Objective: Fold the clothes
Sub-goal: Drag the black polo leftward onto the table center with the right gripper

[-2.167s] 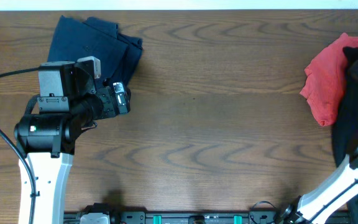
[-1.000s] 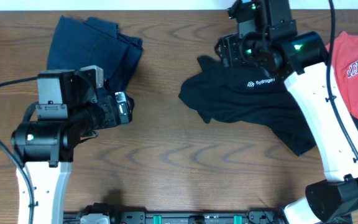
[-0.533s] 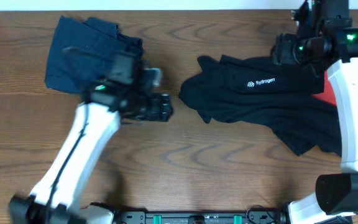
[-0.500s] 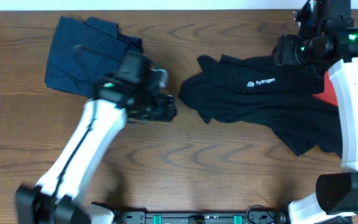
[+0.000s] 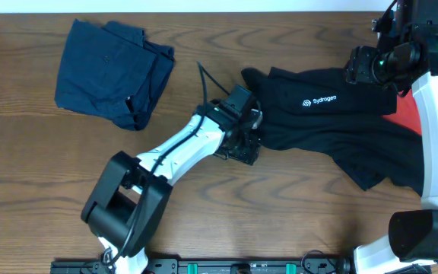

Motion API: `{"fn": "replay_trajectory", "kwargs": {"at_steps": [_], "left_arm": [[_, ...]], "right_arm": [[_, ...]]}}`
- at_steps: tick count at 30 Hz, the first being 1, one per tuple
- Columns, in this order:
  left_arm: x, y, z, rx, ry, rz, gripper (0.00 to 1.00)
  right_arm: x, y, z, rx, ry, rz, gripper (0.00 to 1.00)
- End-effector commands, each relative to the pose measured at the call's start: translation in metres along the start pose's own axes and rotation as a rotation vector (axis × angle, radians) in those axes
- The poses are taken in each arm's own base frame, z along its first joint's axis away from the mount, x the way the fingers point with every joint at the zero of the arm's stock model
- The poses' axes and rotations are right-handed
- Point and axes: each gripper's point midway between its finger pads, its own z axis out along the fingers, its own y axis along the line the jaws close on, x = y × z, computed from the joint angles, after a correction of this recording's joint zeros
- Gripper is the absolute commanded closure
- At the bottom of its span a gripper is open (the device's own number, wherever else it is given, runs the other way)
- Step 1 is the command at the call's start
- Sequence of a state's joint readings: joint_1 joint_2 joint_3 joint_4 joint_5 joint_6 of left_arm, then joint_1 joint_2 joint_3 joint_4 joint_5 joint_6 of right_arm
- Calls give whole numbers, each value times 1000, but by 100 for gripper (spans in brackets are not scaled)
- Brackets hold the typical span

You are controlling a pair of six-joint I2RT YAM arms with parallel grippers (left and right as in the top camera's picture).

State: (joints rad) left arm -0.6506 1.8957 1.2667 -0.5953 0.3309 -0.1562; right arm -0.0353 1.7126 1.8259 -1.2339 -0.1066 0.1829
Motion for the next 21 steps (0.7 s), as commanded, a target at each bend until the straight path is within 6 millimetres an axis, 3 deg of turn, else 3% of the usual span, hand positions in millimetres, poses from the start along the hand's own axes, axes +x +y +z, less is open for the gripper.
{"fn": "replay_trajectory", "kwargs": {"at_steps": [1,7,11,15,16,20,21], "left_arm": [[-1,5,20,-47,-2,23,35],[-13,3,46,-80,-46,65,35],[-20,22,43,-197,-82,66,35],[-26,23,42,-207,-108,70,38],[-27,22,42,-206,-112,71,45],[-31,26,41,-231,-130,71,92],[-32,27,40,-233,-134,72,94]], "right_arm": [[-4,-3,-7,5,-23,7,32],[-4,-3,-7,5,-23,7,33],[-1,-3,-7,7,-11,8,33],[0,-3,-7,8,-9,8,33],[0,-3,-7,8,-8,8,34],[2,-4,-7,9,-1,9,34],[2,-4,-7,9,1,9,34]]}}
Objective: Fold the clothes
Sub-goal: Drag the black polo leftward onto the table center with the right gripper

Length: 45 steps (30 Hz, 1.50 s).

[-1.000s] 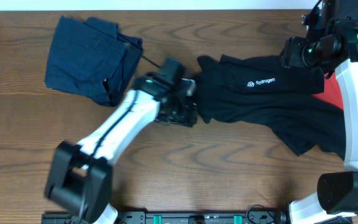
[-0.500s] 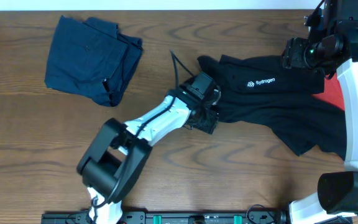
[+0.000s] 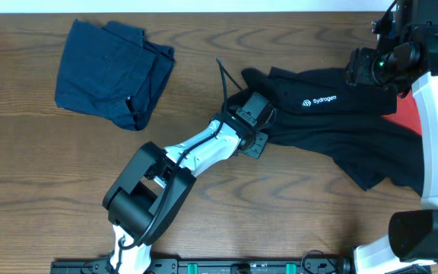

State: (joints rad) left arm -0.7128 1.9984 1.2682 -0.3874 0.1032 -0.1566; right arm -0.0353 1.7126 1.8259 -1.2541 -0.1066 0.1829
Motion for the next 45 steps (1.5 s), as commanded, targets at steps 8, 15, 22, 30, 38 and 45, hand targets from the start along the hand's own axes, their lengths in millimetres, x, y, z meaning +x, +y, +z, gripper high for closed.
{"fn": "replay_trajectory", "kwargs": {"at_steps": [8,15,22,30,38,45], "left_arm": [[9,51,-50,-238,44,-16,94],[23,110,-155,-425,23,-82,94],[38,126,-209,-439,-29,-146,94],[46,126,-213,-442,-4,-144,94],[52,126,-214,-445,19,-142,94],[60,126,-214,-448,54,-138,94]], "right_arm": [[2,-20,-3,70,-2,8,32],[12,-47,30,96,28,85,31],[42,-74,90,116,58,182,26],[86,-83,137,124,105,260,29],[104,-81,180,42,8,272,62],[95,-79,196,-16,-139,361,99]]}}
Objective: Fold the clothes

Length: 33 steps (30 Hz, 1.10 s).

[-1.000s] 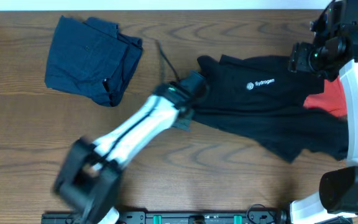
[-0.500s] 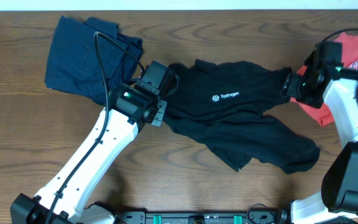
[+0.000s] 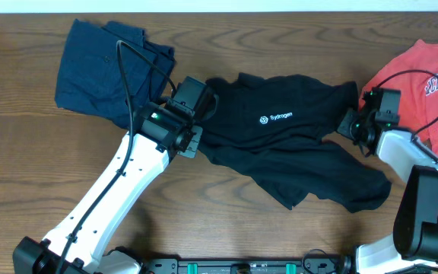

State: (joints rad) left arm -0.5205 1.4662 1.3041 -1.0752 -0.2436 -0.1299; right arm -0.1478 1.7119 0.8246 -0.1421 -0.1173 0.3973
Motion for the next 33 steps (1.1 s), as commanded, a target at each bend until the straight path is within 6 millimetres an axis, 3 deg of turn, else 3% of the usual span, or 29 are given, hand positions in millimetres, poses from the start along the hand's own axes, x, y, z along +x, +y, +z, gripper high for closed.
{"fn": "replay_trajectory", "kwargs": {"at_steps": [1,6,14,18,21,24,27,29,33], "left_arm": [[1,6,-3,-25,4,4,94],[7,8,-4,-29,27,5,94],[24,11,-5,-43,95,-39,94],[36,14,-8,-57,138,-76,94],[37,15,-9,-58,137,-87,94],[37,15,-10,-56,131,-89,94],[35,15,-11,-53,122,-92,94],[34,14,-11,-52,115,-94,94],[33,14,-11,-51,112,-95,94]], "right_arm": [[3,2,1,-24,-16,64,99],[-4,16,8,-76,-54,84,99],[-58,114,-1,-483,-226,182,99],[-77,160,-6,-560,-250,136,99],[-87,176,-11,-563,-253,71,99],[-95,181,-16,-544,-244,-3,98],[-99,171,-19,-513,-187,-62,91],[-101,154,-19,-450,-159,-88,87],[-114,100,-22,-269,-105,-94,83]]}}
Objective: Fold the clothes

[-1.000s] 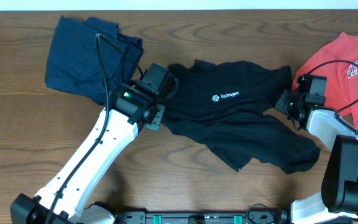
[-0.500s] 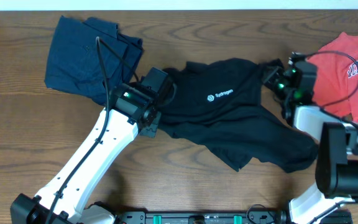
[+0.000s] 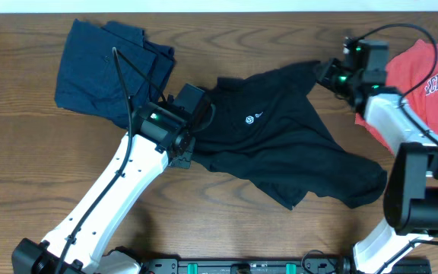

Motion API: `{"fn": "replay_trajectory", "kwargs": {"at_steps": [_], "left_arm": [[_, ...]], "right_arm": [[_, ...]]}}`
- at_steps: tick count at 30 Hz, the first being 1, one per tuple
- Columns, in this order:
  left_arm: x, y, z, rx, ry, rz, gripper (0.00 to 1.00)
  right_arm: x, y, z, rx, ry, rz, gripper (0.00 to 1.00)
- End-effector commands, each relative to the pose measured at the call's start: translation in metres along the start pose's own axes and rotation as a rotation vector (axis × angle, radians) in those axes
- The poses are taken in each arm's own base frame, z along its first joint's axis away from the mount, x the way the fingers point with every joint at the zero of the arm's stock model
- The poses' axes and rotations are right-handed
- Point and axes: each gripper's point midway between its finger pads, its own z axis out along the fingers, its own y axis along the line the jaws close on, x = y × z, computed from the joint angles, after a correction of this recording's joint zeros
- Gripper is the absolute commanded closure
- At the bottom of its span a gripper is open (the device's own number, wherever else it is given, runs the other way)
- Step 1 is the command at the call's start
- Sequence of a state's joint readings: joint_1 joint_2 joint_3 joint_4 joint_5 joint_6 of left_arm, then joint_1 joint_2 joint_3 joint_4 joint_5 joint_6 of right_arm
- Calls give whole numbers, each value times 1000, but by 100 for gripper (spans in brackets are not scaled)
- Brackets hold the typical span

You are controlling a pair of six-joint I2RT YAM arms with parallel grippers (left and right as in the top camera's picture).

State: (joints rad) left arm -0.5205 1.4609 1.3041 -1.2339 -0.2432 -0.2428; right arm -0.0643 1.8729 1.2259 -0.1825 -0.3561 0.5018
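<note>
A black shirt (image 3: 295,148) with a small white logo (image 3: 253,118) lies crumpled across the middle of the table. My left gripper (image 3: 195,131) sits at its left edge, shut on the fabric. At the shirt's far right corner, toward the back, my right gripper (image 3: 324,74) is shut on the cloth, which is pulled up into a point there. A red printed shirt (image 3: 432,87) lies at the right edge. A dark blue garment (image 3: 109,65) lies folded at the back left.
The brown wooden table (image 3: 36,175) bears everything. The left arm's cable (image 3: 124,76) loops over the blue garment. The right arm (image 3: 390,122) lies over the red shirt's left side.
My right gripper has moved from the shirt's right edge at mid-table to the back, taking that corner with it. The logo has shifted slightly left. The left gripper has barely moved.
At first the black shirt lay at the right, covering the red shirt, with my left gripper at its left edge and the right arm at the back right. Then the shirt lay in the middle, the red shirt uncovered, both grippers on it. Now its right corner is at the back.
</note>
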Motion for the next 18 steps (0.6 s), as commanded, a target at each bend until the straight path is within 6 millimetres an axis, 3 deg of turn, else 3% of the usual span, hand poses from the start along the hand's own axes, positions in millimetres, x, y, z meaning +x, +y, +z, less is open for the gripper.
{"fn": "replay_trajectory", "kwargs": {"at_steps": [1,5,6,8,9,11,13,18], "left_arm": [[-3,6,-7,-12,-30,-28,94],[-5,5,-7,-9,-37,-29,94],[-6,5,-7,-8,-41,-29,94],[-7,5,-7,-6,-47,-31,94],[-8,4,-7,-5,-50,-31,94],[-8,4,-7,-5,-51,-32,94],[-9,4,-7,-4,-53,-32,94],[-9,4,-7,-4,-54,-33,94]], "right_arm": [[-33,-29,-27,94,-36,-85,82],[-20,-56,-44,141,73,-55,66],[-10,-63,-47,160,118,-52,58],[12,-73,-54,192,210,-40,31],[26,-81,-59,220,270,-26,26],[47,-95,-70,297,350,8,26],[64,-109,-78,376,409,22,36],[103,-108,-80,357,525,66,28]]}}
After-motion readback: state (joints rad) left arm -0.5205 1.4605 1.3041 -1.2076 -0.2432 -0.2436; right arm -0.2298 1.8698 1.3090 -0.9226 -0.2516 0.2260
